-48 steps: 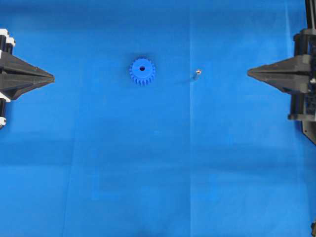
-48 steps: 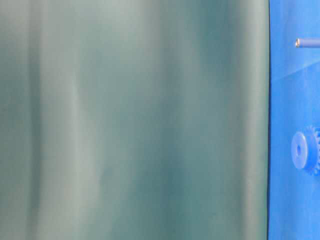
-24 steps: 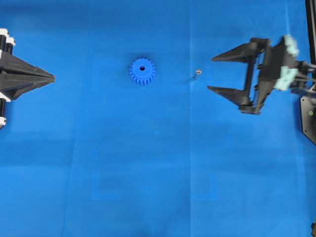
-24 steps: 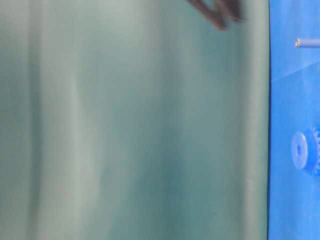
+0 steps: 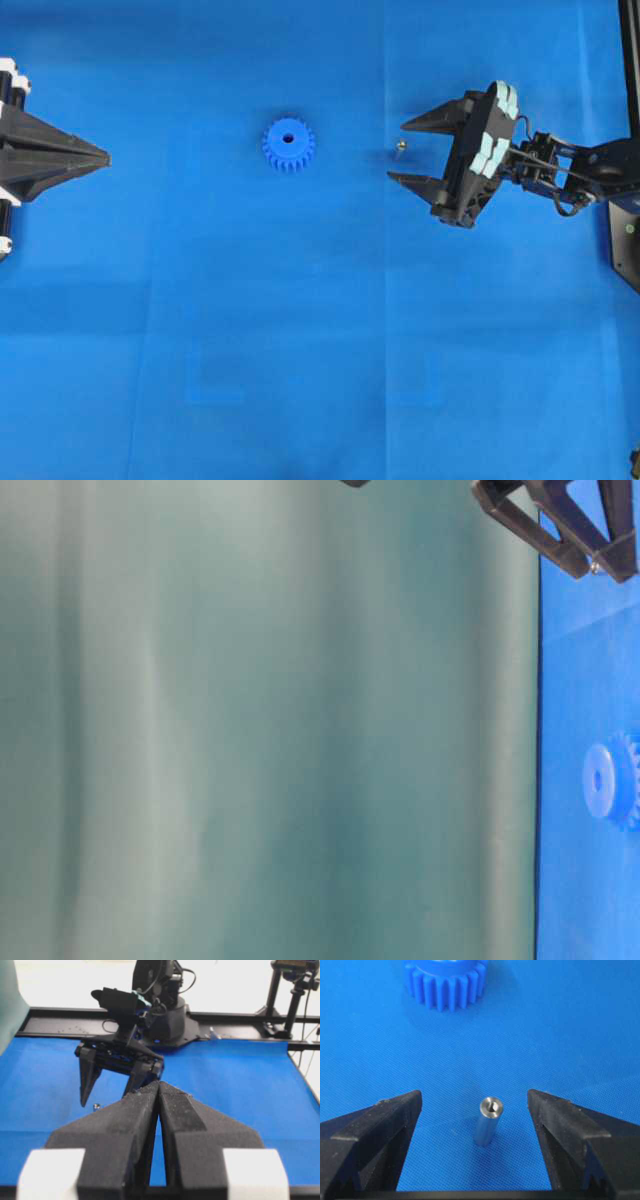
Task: Insert the shaft placed at a random location into the center hole of the small gear at another random location.
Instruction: 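Lower the right gripper around the silver shaft and close on it, then lift the shaft and carry it left over the blue gear's center hole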
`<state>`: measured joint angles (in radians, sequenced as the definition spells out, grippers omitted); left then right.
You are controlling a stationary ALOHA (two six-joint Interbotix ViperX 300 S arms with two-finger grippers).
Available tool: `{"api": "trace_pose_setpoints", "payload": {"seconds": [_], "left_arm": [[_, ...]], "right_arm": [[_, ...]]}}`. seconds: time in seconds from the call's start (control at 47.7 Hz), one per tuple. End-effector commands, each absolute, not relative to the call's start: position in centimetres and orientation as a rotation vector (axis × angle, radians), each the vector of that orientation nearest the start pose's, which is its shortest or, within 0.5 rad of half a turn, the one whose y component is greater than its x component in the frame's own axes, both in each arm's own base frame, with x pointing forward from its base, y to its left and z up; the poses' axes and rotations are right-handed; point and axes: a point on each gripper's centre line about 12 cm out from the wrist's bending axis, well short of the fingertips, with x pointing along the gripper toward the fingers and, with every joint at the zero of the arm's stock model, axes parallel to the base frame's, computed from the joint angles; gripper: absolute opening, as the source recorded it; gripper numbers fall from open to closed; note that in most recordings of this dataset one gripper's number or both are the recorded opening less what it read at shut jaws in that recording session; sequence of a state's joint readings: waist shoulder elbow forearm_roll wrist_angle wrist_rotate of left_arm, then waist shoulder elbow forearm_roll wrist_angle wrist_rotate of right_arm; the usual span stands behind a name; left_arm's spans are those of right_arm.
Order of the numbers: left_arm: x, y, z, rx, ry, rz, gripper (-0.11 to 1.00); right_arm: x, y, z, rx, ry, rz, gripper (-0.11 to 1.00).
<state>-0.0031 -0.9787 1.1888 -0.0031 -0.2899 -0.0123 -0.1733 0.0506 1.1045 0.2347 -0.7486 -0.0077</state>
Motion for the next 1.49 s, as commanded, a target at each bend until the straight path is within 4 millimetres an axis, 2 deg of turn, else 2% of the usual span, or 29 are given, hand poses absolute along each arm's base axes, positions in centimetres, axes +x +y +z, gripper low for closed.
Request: {"api": "trace_pose_setpoints", "payload": {"seconds": [0.0,0.126,0.189,0.252,0.399,0.483,0.776,1.154,1.469], "left_arm": [[19.7,-0.1,29.4,-0.014,-0.089,-0.005,0.0],[19.7,-0.1,29.3,-0.015,-0.086,-0.004,0.0],[19.7,-0.1,29.3,-0.015,-0.086,-0.004,0.0],[19.7,-0.1,29.3,-0.014,-0.086,-0.005,0.0],[19.6,-0.1,29.3,-0.015,-0.086,-0.004,0.0],[19.6,-0.1,29.3,-0.015,-0.086,-0.004,0.0],[19.6,-0.1,29.2,-0.014,-0.084,-0.005,0.0],[19.6,-0.1,29.3,-0.014,-0.084,-0.005,0.0],[19.6,-0.1,29.2,-0.014,-0.078,-0.005,0.0]], "right_arm": [[29.8,-7.3,10.7,0.17,0.364,-0.372,0.74],[29.8,-7.3,10.7,0.17,0.364,-0.375,0.72],[29.8,-7.4,10.7,0.173,0.367,-0.378,0.66],[29.8,-7.4,10.6,0.173,0.37,-0.378,0.54],[29.7,-7.4,10.5,0.168,0.375,-0.376,0.15],[29.7,-7.4,10.5,0.168,0.375,-0.376,0.03],[29.9,-7.4,11.3,0.171,0.354,-0.374,0.03],[29.7,-7.0,16.7,0.195,0.306,-0.337,0.03],[30.2,-7.0,17.0,0.187,0.321,-0.329,0.03]]}}
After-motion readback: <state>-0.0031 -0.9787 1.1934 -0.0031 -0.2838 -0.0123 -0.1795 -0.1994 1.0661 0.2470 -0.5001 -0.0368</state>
